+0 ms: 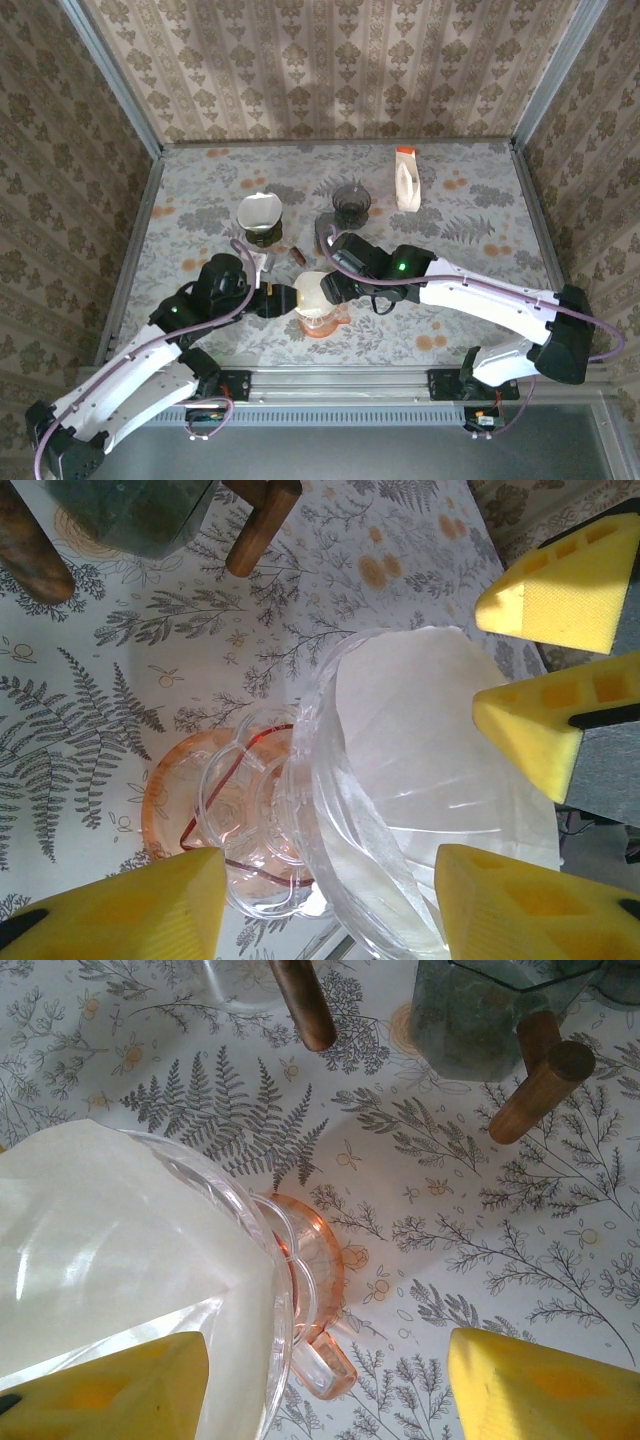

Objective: Place the coffee filter in the dripper

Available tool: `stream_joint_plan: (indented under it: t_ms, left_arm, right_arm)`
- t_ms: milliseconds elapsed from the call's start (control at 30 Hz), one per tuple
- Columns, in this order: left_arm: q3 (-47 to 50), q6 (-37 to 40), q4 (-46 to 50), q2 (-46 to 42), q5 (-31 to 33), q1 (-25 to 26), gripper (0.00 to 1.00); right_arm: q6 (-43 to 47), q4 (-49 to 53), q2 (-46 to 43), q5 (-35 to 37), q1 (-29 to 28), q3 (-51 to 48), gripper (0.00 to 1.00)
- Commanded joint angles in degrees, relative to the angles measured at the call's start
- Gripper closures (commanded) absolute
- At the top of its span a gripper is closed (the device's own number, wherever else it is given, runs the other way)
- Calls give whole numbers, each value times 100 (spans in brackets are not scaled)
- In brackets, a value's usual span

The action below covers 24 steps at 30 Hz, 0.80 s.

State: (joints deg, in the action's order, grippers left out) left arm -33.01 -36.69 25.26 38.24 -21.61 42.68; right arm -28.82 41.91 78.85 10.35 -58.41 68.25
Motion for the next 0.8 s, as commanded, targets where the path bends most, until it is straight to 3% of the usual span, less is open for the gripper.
stream_joint_plan:
  t_ms: [0, 167, 333, 467, 767]
  left_arm:
    - [-122, -67, 50, -63, 20, 8, 48]
    - [-1, -57, 0, -1, -19, 11, 60]
    - [71, -79, -73, 8, -29, 11, 60]
    - [76, -84, -75, 17, -37, 13, 59]
    - [102, -82, -82, -20, -28, 21, 58]
  right_arm:
    - [-98, -51, -81, 132, -47, -110, 35]
    - [-98, -77, 11, 77, -69, -175, 38]
    - [-115, -120, 52, 64, -108, -209, 39]
    - [52, -183, 52, 17, -135, 24, 33]
    - [167, 6, 973, -436, -135, 578, 29]
